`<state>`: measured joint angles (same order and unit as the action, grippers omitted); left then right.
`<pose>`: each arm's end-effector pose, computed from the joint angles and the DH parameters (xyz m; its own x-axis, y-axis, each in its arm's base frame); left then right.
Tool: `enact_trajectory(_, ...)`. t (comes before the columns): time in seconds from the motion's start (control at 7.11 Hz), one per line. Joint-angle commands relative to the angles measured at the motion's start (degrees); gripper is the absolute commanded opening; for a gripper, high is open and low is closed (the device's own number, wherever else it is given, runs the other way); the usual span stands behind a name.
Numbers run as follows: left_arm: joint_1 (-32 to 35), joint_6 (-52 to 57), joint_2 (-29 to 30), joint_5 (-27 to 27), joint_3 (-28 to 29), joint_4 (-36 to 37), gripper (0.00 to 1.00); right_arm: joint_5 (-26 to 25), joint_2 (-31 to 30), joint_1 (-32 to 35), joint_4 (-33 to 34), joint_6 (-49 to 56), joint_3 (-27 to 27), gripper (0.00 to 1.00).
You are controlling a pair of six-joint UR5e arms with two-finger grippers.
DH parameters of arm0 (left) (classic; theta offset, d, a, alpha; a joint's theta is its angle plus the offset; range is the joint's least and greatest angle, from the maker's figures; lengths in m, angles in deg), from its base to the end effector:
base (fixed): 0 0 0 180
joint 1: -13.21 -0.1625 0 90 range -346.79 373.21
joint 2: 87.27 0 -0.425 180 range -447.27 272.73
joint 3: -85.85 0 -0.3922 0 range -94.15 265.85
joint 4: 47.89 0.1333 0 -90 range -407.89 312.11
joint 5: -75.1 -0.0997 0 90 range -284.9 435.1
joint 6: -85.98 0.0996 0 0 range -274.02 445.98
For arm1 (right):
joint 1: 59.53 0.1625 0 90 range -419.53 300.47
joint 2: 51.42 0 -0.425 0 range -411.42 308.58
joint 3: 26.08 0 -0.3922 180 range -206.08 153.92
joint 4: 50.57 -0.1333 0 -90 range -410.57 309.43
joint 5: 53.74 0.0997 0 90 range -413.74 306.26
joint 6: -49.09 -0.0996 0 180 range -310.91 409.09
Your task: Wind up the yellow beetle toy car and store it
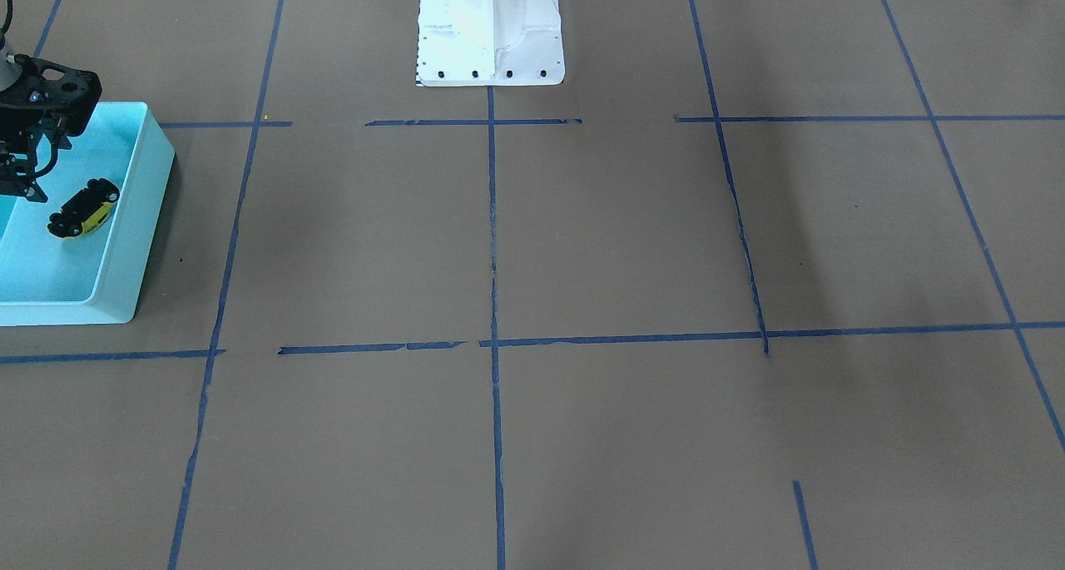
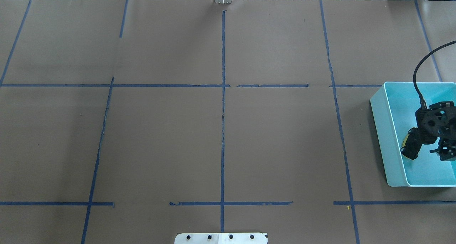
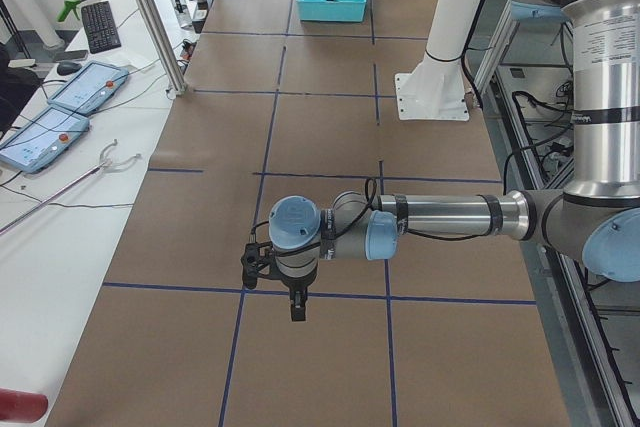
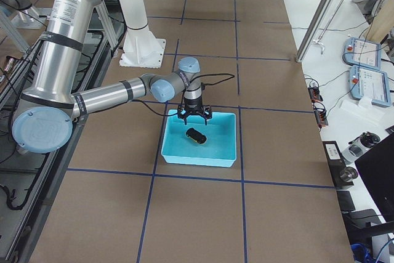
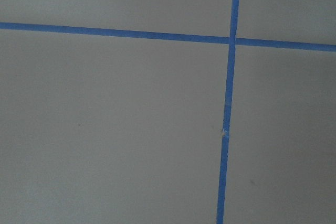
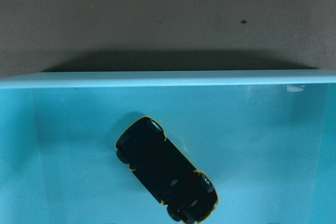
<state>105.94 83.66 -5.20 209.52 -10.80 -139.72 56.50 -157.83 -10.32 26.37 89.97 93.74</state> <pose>-0.0842 -0.4303 0.6624 0.7112 -0.0677 -0.6997 0.0765 0.9969 -0.0187 -0.1815 -0.3616 0.5184 0.0782 -0.9953 -0.0576 0.8411 0.0349 0.5397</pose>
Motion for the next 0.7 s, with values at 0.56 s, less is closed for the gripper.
enact_trajectory(0.56, -0.09, -0.06, 0.02, 0.06, 0.06, -0.1, 1.0, 16.2, 7.13, 31.74, 16.6, -1.06, -14.28, 0.99)
